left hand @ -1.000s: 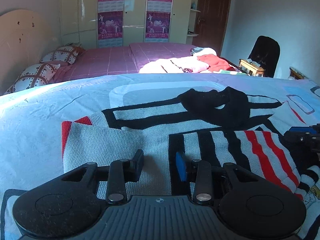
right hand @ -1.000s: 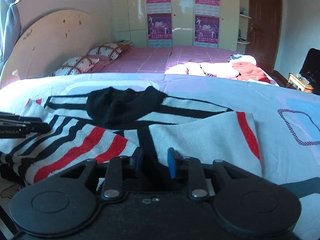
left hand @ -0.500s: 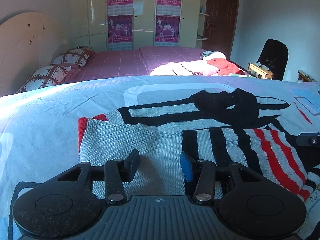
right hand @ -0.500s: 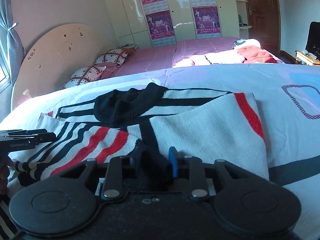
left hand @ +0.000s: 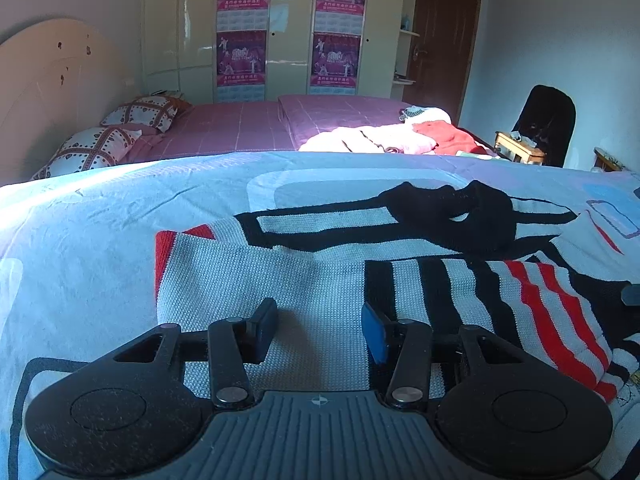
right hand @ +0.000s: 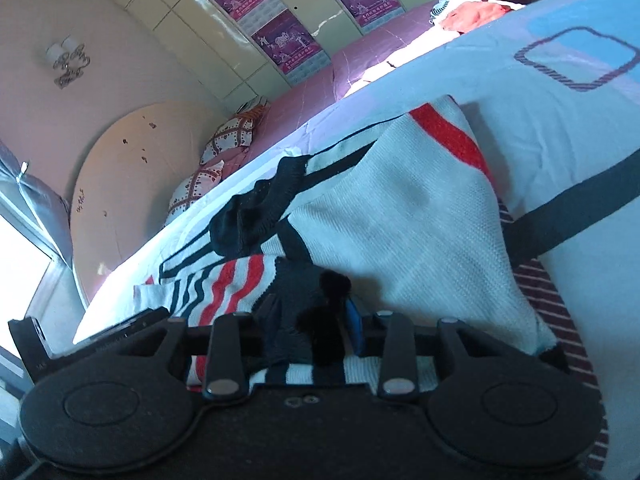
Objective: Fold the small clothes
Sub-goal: 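Grasp the folded sweater side with the right gripper while the left gripper hovers, then grasp the sweater edge with the left gripper while the right gripper holds its side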
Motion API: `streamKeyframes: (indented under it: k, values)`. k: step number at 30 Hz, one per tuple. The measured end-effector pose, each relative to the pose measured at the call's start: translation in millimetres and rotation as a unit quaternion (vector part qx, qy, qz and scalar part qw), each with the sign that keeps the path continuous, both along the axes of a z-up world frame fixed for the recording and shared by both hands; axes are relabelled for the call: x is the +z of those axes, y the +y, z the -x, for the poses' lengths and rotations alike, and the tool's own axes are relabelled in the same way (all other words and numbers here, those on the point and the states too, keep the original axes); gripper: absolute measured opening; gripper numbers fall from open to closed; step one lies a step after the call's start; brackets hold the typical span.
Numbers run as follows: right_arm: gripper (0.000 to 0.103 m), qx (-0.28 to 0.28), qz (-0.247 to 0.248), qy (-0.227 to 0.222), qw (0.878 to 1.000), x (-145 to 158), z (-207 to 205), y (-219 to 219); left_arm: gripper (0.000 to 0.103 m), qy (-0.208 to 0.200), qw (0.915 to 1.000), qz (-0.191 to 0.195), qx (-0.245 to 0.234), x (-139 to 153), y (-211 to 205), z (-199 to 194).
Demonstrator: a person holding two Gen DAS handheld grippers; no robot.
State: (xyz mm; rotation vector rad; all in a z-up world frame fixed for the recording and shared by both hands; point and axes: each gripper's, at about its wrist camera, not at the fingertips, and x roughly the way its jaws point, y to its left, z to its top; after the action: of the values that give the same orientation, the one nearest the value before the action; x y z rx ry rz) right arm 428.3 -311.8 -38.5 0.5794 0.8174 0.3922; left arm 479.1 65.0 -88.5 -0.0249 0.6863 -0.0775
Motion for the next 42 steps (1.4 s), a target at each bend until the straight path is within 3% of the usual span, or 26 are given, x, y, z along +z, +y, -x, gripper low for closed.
streamKeyframes:
  k: [1,2,6,8,9,19,20,24,28,30,31,33,36,38,40,42]
  values:
    - [0.015,0.001,-0.011,0.000,1.000,-1.4,-6.0,0.7,0.047,0.001,1.0000,0.002,0.002,0.4,-0.1,0.0]
    - [0.005,0.000,-0.011,-0.004,1.000,-1.3,-11.1,2.8,0.047,0.002,1.0000,0.002,0.003,0.7,-0.4,0.1]
    - [0.005,0.005,0.103,-0.109,0.989,27.1,5.7,23.4,0.047,0.003,1.0000,-0.001,0.004,0.8,-1.6,1.7]
    - [0.005,0.013,0.184,-0.095,0.978,16.4,4.1,36.3,0.047,0.000,1.0000,-0.003,0.005,-0.3,-2.6,1.8]
    - [0.005,0.020,0.202,-0.085,0.975,8.1,2.5,38.8,0.047,0.000,1.0000,-0.003,0.006,-0.3,-2.9,1.9]
    - [0.010,0.016,0.219,-0.089,0.972,15.9,2.6,35.9,0.047,0.001,0.9999,0.001,0.013,3.0,-1.5,6.3]
    - [0.015,0.009,0.224,-0.093,0.970,19.3,4.7,34.1,0.047,-0.003,0.9998,0.002,0.017,6.1,-1.3,9.2]
    - [0.014,-0.016,0.235,-0.135,0.962,39.3,16.5,32.0,0.047,-0.039,0.9990,0.010,0.018,23.1,-2.8,29.3]
    - [0.014,0.033,0.227,-0.150,0.962,39.1,16.7,51.5,0.047,-0.033,0.9994,0.006,0.013,17.4,-12.2,39.7]
    - [0.010,0.069,0.253,-0.141,0.955,26.4,16.1,66.4,0.047,-0.004,0.9999,-0.005,0.014,2.1,-13.9,38.8]
    - [0.006,0.075,0.274,-0.129,0.950,17.3,14.5,70.0,0.047,-0.016,0.9998,-0.005,0.011,-4.1,-12.1,43.5]
    - [0.004,0.055,0.281,-0.133,0.949,6.5,16.6,64.4,0.047,-0.019,0.9997,0.009,0.011,-5.5,-6.6,44.9]
    - [0.000,0.039,0.304,-0.127,0.943,10.7,15.0,65.8,0.047,-0.014,0.9996,-0.012,0.020,1.9,-10.8,48.0]
    - [0.011,0.034,0.300,-0.138,0.943,20.4,20.6,65.8,0.047,-0.025,0.9993,-0.018,0.021,11.2,-13.8,58.0]
    - [0.013,0.043,0.278,-0.159,0.946,27.9,27.4,65.6,0.047,-0.028,0.9994,-0.002,0.019,14.2,-13.9,67.4]
    - [0.012,0.070,0.267,-0.159,0.948,25.4,28.5,71.9,0.047,-0.016,0.9993,-0.016,0.028,6.5,-15.6,71.9]
